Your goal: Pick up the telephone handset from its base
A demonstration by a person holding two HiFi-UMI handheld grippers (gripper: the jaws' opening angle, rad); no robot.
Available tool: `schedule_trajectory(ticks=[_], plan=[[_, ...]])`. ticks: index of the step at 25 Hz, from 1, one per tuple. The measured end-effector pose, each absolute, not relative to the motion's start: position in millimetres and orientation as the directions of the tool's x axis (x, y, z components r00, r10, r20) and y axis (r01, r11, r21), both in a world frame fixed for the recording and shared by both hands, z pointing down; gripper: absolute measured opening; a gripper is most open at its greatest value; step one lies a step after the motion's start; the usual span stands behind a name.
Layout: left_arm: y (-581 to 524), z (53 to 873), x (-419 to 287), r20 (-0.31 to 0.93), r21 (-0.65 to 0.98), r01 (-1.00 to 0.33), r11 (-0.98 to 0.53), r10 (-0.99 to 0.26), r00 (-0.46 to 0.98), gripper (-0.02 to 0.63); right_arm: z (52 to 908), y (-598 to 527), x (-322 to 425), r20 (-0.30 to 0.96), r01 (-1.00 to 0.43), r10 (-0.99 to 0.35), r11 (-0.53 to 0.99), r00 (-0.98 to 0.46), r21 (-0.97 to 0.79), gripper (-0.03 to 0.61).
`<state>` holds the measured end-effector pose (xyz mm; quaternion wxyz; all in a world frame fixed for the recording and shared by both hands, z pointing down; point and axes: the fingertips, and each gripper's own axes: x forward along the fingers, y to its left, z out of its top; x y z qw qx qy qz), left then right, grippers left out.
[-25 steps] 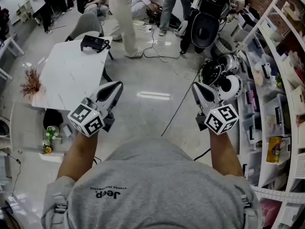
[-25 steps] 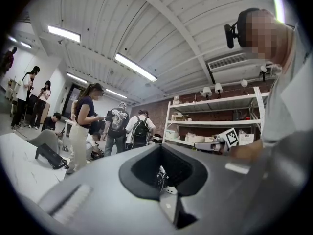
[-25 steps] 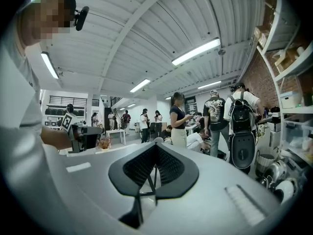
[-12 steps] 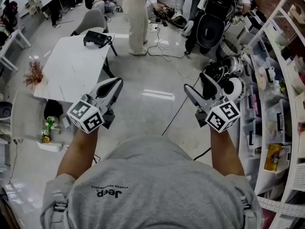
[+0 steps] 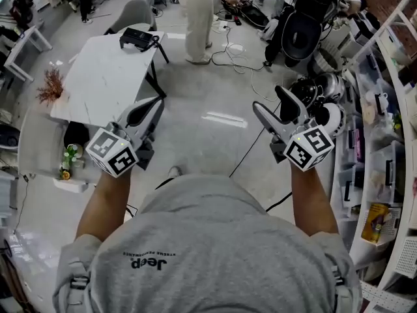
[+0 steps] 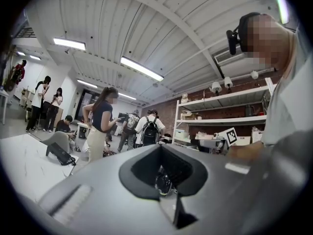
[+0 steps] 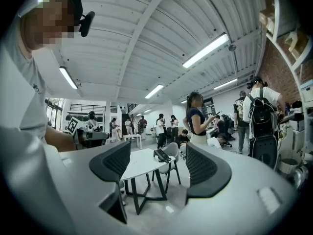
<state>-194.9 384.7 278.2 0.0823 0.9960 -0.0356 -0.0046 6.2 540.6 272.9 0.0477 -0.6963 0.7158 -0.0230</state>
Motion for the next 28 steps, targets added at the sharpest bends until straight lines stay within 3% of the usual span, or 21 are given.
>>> schedule_trajectory(ticks=[7, 21, 28], plan=[[326.9, 287.6, -164.4, -0.01, 0.194, -0.029, -0.981, -0.031, 0.999, 0.059, 283.1, 488.3, 27.7, 0.0, -0.995, -1.0, -0.004, 0.004, -0.101, 0.333], [86.2, 300.9, -27.0, -0.037, 0.127, 0.223, -0.967, 0.22, 0.975, 0.06, 270.2, 255.2, 111.1, -0.029, -0.984, -0.985, -0.167, 0.169, -0.063, 0.333], [-10.6, 323.8, 2.6, -0.04, 0.186, 0.233, -0.955, 0.23, 0.972, 0.06, 276.1, 162.8, 143.3, 0.001, -0.977, -0.979, -0.202, 0.202, -0.062, 0.333]])
